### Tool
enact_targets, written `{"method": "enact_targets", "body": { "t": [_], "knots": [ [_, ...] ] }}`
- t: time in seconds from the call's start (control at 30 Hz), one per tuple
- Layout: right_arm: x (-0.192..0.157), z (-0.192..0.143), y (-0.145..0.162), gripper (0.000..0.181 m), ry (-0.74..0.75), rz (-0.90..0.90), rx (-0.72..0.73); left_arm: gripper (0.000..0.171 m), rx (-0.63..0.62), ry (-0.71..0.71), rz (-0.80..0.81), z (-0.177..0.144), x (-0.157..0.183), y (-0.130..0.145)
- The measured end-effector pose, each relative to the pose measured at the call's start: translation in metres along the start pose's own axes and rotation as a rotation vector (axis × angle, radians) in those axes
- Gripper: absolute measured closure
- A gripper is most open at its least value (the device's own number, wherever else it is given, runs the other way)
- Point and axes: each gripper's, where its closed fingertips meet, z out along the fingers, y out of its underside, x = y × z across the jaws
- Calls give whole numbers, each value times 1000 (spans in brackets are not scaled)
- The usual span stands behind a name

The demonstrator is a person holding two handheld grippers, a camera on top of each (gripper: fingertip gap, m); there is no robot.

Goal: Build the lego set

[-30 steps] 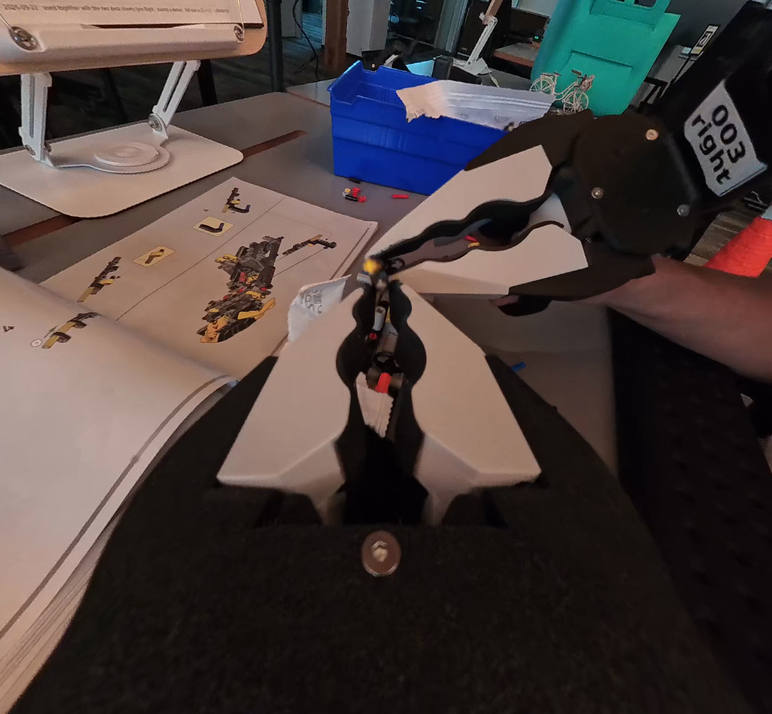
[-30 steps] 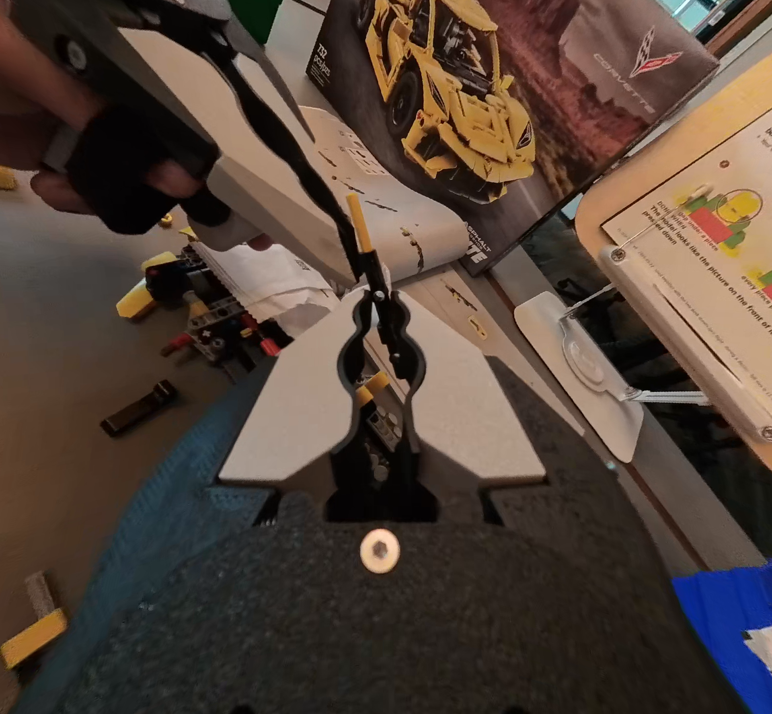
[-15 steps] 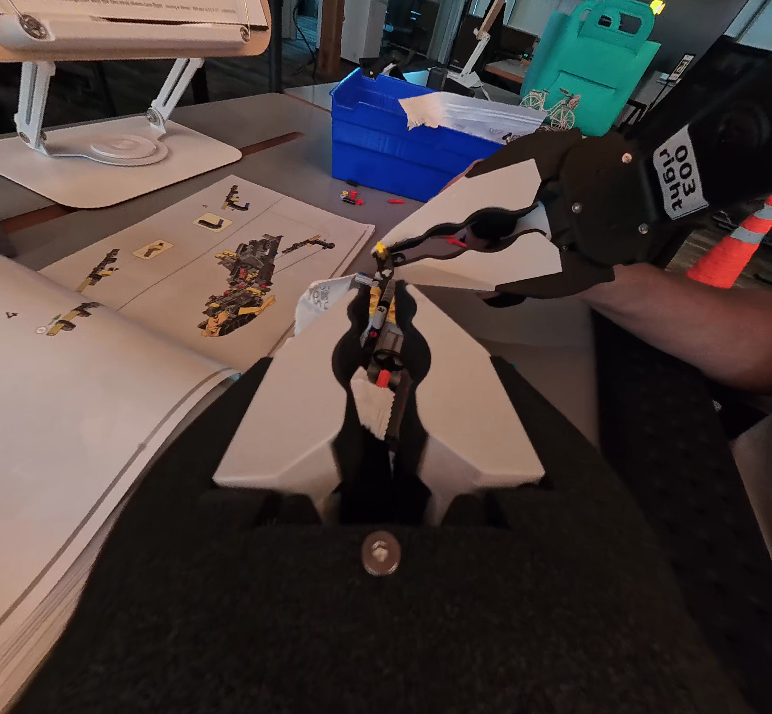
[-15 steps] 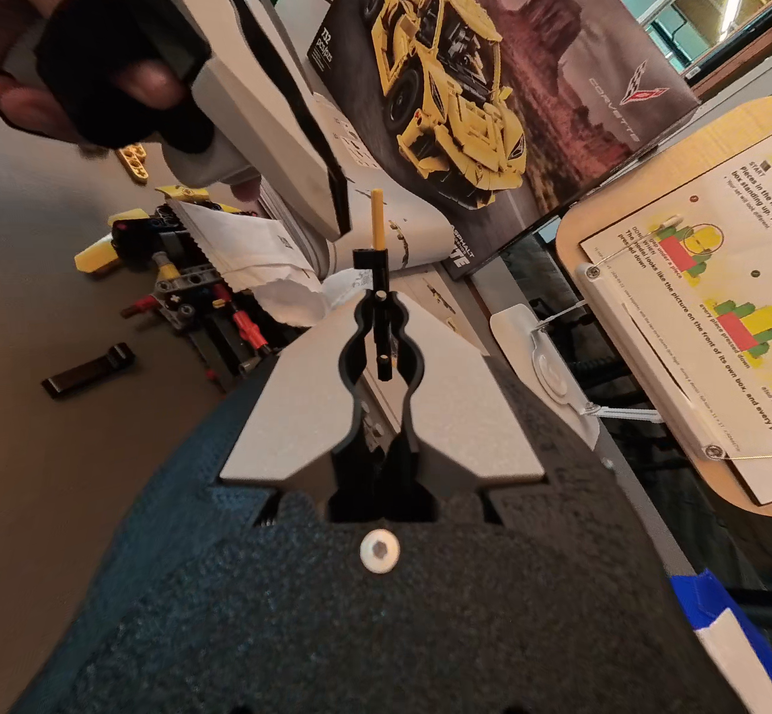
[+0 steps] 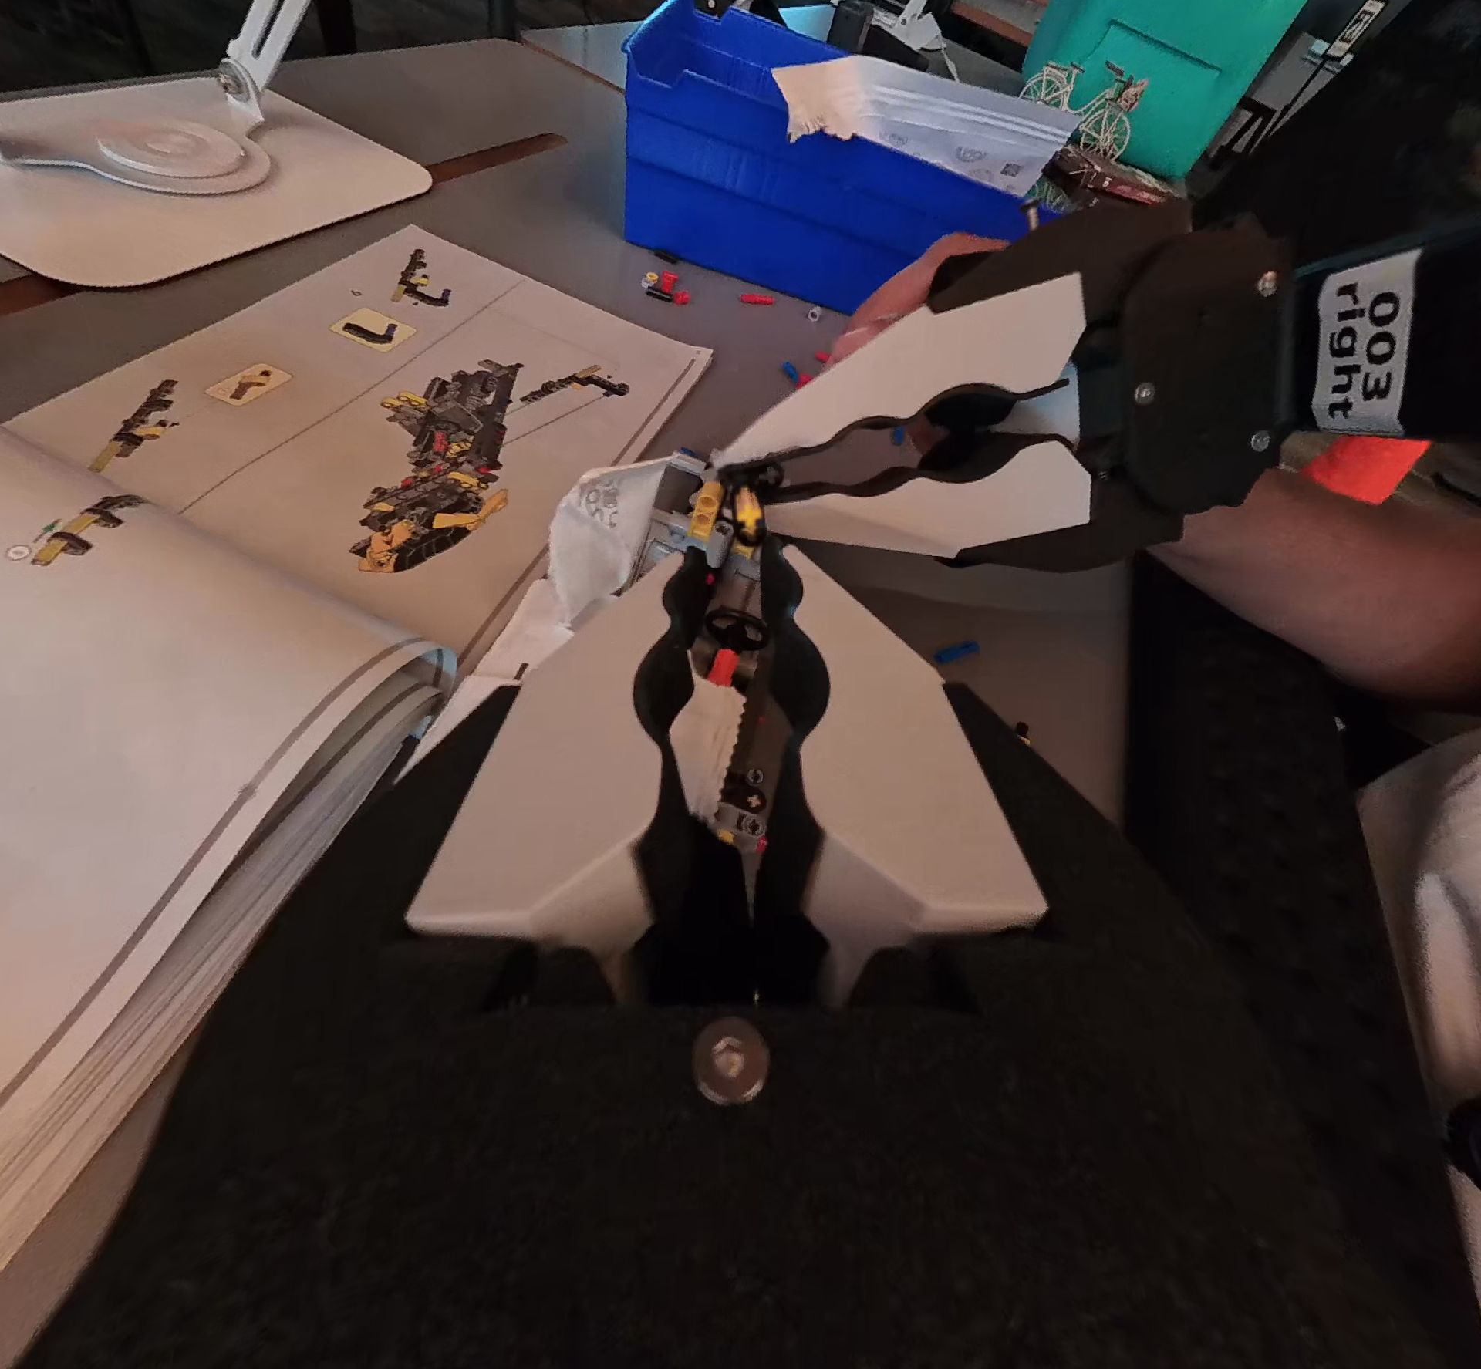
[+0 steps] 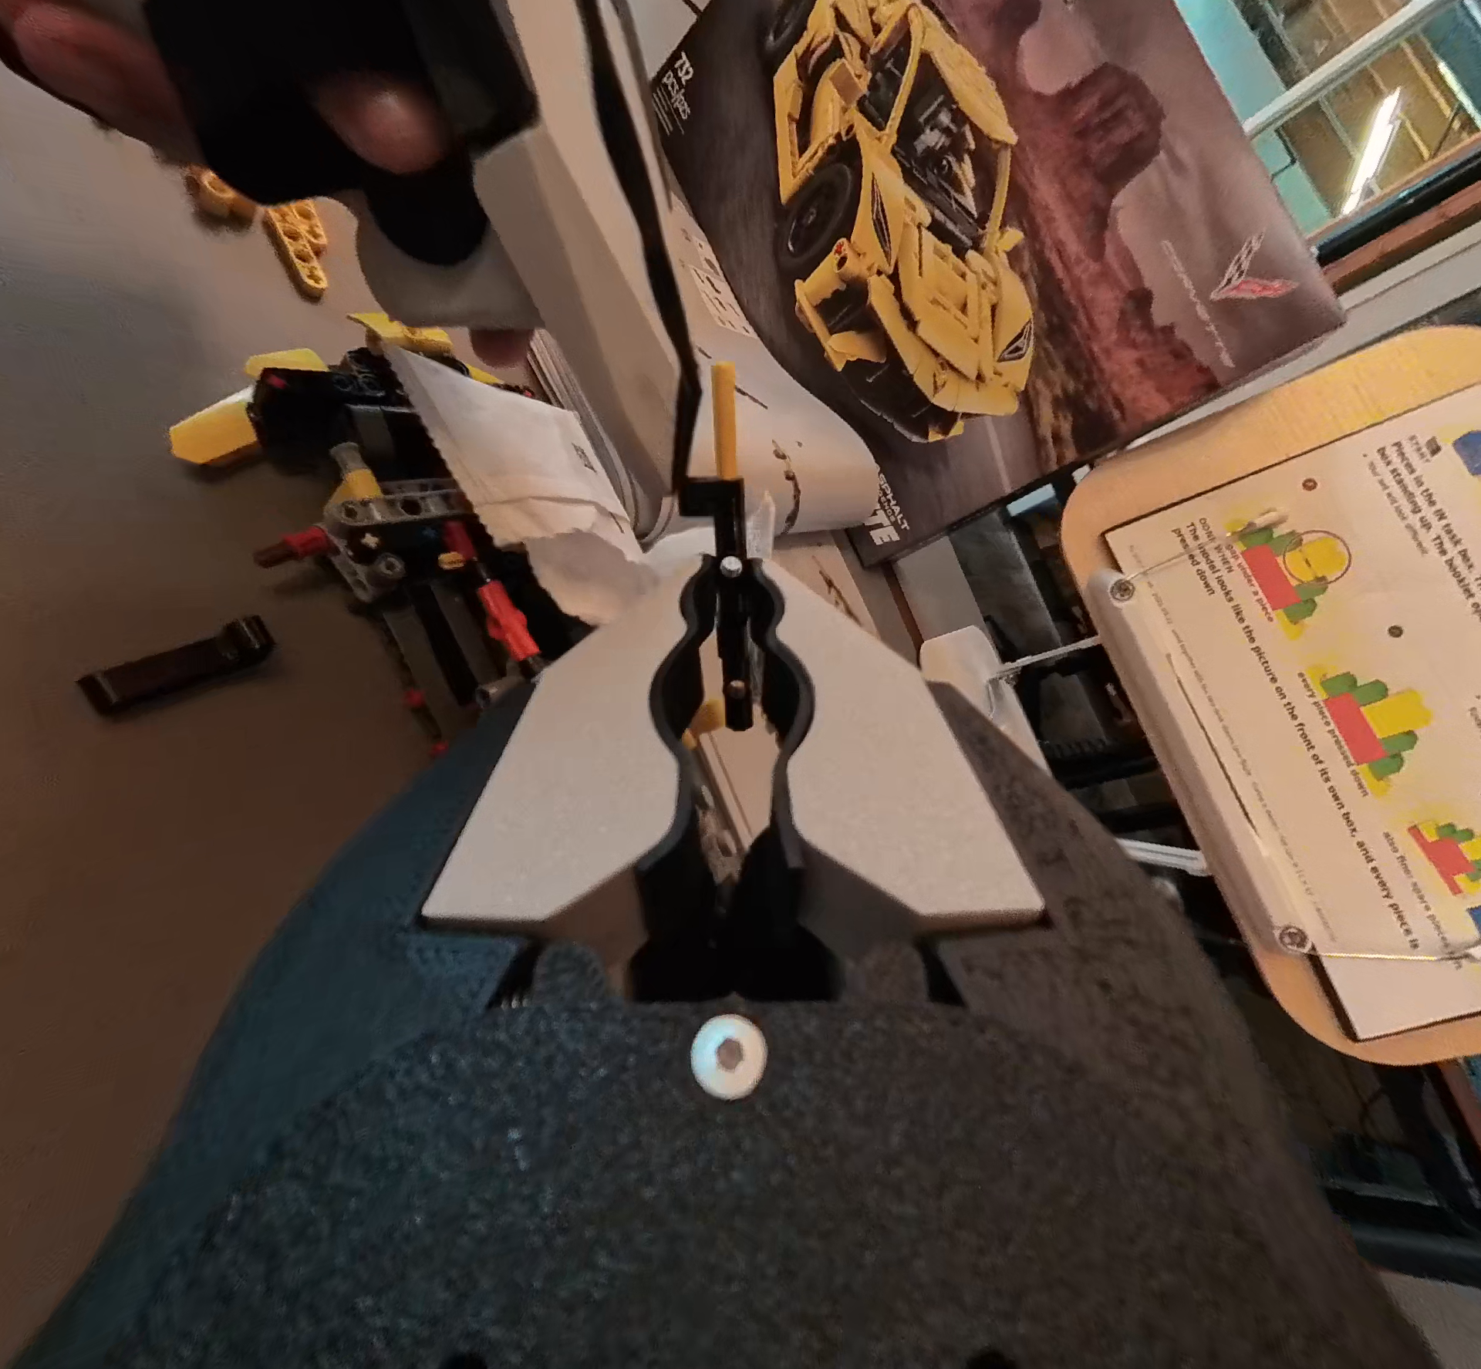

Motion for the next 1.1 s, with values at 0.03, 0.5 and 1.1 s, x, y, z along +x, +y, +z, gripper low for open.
{"method": "enact_targets", "body": {
  "t": [0.03,0.5,1.1],
  "knots": [
    [0,0,-2,175,5,-12,6,162,-2,2,4,0,1,0],
    [-8,4,4,174,14,-163,-55,168,-54,-43,79,3,0,8],
    [-9,0,2,175,20,-150,-101,168,-41,11,56,1,3,8]
  ]
}}
